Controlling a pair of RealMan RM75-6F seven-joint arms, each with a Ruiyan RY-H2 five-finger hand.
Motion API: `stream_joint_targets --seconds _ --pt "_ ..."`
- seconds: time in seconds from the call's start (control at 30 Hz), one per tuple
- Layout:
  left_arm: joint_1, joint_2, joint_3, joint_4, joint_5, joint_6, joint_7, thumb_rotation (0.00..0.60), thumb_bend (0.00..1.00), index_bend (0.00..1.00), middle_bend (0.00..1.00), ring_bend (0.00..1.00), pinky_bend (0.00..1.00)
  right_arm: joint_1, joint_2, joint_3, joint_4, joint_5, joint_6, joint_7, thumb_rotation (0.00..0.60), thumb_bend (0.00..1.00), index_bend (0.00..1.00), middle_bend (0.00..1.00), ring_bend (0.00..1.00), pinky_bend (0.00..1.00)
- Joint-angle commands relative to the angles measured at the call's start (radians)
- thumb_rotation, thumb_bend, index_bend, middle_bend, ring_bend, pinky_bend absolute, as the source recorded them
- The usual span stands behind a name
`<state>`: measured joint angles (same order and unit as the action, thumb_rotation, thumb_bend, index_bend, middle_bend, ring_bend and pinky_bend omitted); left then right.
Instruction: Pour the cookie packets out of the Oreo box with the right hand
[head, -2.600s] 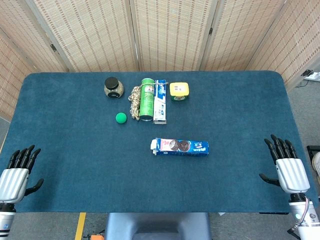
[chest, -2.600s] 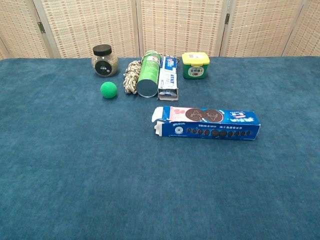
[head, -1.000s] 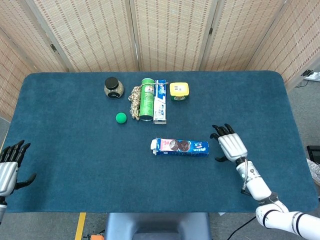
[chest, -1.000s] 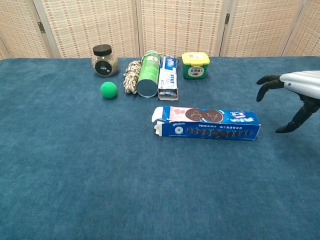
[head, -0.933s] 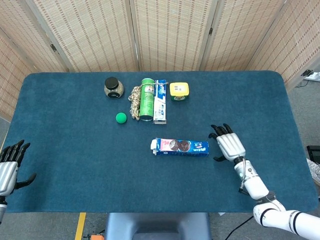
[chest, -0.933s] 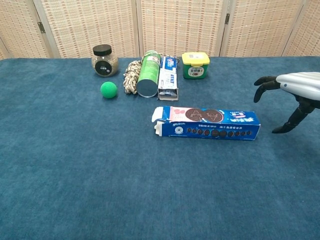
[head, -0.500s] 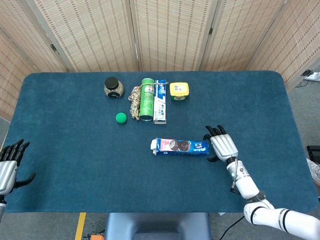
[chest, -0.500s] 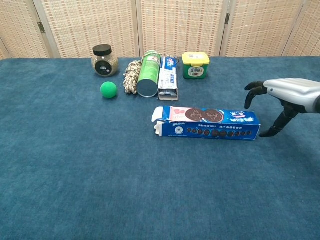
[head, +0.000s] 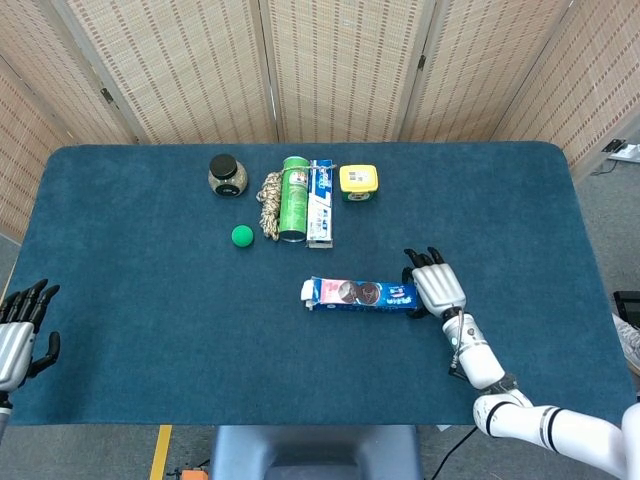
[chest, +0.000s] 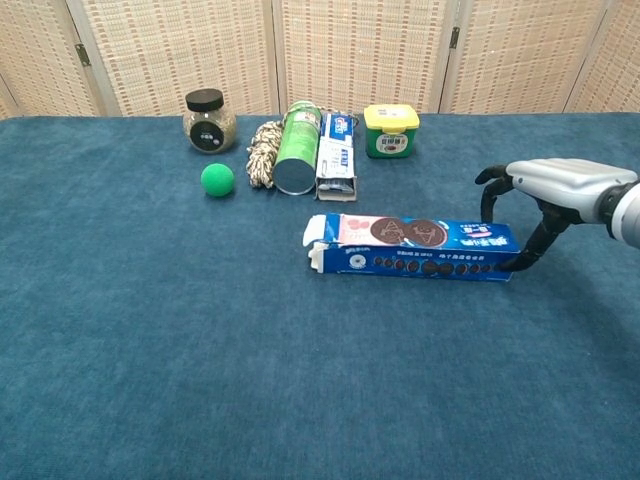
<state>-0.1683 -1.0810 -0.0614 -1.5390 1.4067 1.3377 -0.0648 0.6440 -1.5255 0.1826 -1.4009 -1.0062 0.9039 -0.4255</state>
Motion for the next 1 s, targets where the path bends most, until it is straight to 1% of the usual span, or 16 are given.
stream_joint_targets --seconds 0.03,0.3,0.4,0.47,0.57,0.7,0.8,0.9,1.0 --pt "0.0 0.002 0.003 0.001 0.005 -0.001 -0.005 0.6 0.65 0.0 0.0 0.0 0.0 0.004 0.002 -0.001 -0.003 -0.001 0.013 -0.007 0.6 0.14 0.44 0.12 0.15 0.0" --pt "-0.002 0.002 0.006 -0.004 0.004 -0.007 0.004 0.6 0.65 0.0 0.0 0.0 0.0 0.006 0.04 0.002 -0.026 -0.008 0.024 0.01 0.6 0.14 0.51 0.16 0.17 0.0" --pt "-0.002 0.002 0.006 -0.005 0.004 -0.006 0.005 0.6 0.65 0.0 0.0 0.0 0.0 0.006 0.077 0.007 -0.051 -0.037 0.035 0.03 0.6 0.14 0.52 0.17 0.18 0.0" --pt "-0.002 0.002 0.006 -0.005 0.003 -0.006 0.007 0.6 0.65 0.0 0.0 0.0 0.0 0.008 0.119 0.015 -0.086 -0.057 0.044 0.035 0.6 0.14 0.53 0.18 0.18 0.0" --pt "-0.004 0.001 0.005 -0.003 0.0 -0.009 0.009 0.6 0.65 0.0 0.0 0.0 0.0 0.011 0.209 0.024 -0.183 -0.082 0.049 0.025 0.6 0.14 0.54 0.18 0.18 0.0" --pt "-0.008 0.001 0.004 -0.006 -0.015 -0.025 0.017 0.6 0.65 0.0 0.0 0.0 0.0 0.024 0.374 0.028 -0.362 -0.08 0.016 -0.019 0.6 0.14 0.54 0.18 0.18 0.0" --pt "-0.011 -0.002 0.005 -0.008 -0.019 -0.032 0.032 0.6 0.65 0.0 0.0 0.0 0.0 0.044 0.497 0.035 -0.47 -0.049 -0.017 -0.059 0.6 0.14 0.54 0.17 0.16 0.0" --pt "-0.016 -0.004 0.004 -0.008 -0.03 -0.044 0.044 0.6 0.65 0.0 0.0 0.0 0.0 0.064 0.587 0.036 -0.535 -0.003 -0.026 -0.114 0.6 0.14 0.54 0.17 0.15 0.0" --pt "-0.022 -0.008 0.0 -0.008 -0.047 -0.058 0.058 0.6 0.65 0.0 0.0 0.0 0.0 0.084 0.667 0.044 -0.585 0.067 -0.042 -0.13 0.6 0.14 0.54 0.16 0.14 0.0"
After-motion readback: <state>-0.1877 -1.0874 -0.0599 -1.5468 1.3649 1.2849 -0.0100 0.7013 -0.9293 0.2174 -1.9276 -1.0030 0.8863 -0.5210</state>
